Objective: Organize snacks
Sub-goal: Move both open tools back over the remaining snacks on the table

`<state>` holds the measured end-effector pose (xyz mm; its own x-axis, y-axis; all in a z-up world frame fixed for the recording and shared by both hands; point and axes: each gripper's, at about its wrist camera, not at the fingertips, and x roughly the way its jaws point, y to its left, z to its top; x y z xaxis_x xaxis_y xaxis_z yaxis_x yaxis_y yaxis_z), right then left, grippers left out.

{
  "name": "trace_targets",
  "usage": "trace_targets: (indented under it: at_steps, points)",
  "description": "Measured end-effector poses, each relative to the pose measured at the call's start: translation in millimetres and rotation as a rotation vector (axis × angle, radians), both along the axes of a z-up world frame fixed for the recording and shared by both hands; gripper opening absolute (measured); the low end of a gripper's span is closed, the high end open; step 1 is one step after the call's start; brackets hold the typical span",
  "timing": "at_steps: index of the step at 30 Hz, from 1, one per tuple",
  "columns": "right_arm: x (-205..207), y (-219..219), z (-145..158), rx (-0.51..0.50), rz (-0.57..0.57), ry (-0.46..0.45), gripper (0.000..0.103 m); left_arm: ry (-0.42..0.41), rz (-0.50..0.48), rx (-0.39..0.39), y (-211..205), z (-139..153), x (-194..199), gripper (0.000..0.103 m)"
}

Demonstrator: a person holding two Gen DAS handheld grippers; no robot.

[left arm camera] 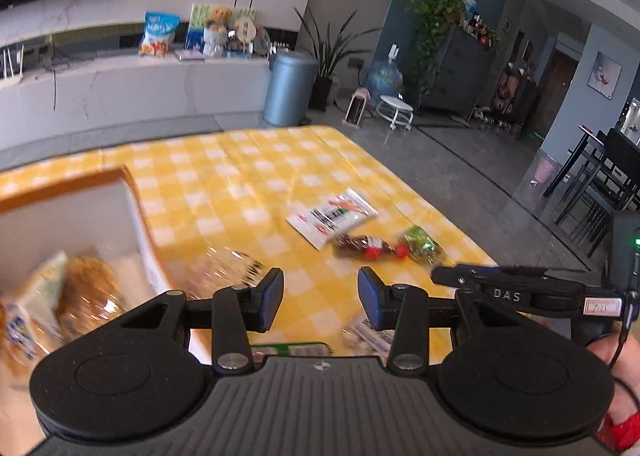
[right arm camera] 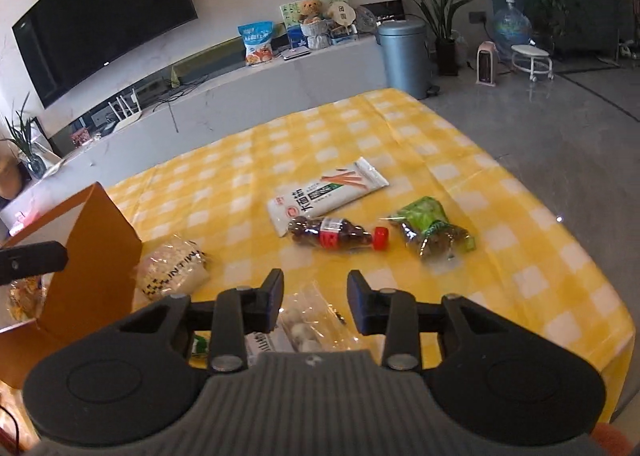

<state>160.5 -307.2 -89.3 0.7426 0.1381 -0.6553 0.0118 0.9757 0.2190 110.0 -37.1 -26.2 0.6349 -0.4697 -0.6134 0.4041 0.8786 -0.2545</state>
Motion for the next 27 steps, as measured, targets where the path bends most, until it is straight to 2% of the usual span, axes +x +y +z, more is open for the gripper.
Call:
trace_targets:
  at_steps: [3,8,11,13,14,17,19,24,27]
  points:
    - [-2.4,6.3,3.5,-0.047,0.018,-0.048,0.043,0.044,0.034,0.015,-11.4,-10.1,4.3,0.050]
    - [-0.9,-8.0,0.3,-0.028,0.009,-0.033,0.043,0.057,0.021,0.125,-26.5,-15.5,16.3,0.053]
    - [6.5,-12.0,-4.0,-0.006,0.018,-0.023,0.043,0.080,-0.007,0.196,-29.7,-13.5,30.2,0.062]
    - [11.7,-12.6,-7.3,-0.003,0.023,-0.015,0.044,0.103,-0.018,0.254,-30.6,-13.1,41.0,0.077]
    - [14.9,-12.8,-8.9,-0.001,0.026,-0.009,0.045,0.123,-0.018,0.298,-32.2,-14.4,47.4,0.080]
    - [26.1,-14.9,-14.3,0.015,0.036,0.017,0.046,0.168,-0.034,0.443,-39.7,-19.2,66.3,0.082]
    - [34.5,-17.4,-17.4,0.025,0.039,0.031,0.051,0.187,-0.069,0.503,-43.8,-24.4,75.7,0.082]
    - [56.3,-20.8,-24.8,-0.023,0.033,0.049,0.064,0.268,-0.148,0.604,-56.5,-43.0,99.1,0.088]
    - [68.3,-27.5,-31.1,-0.032,0.014,0.078,0.068,0.281,-0.181,0.621,-59.6,-49.9,110.5,0.097]
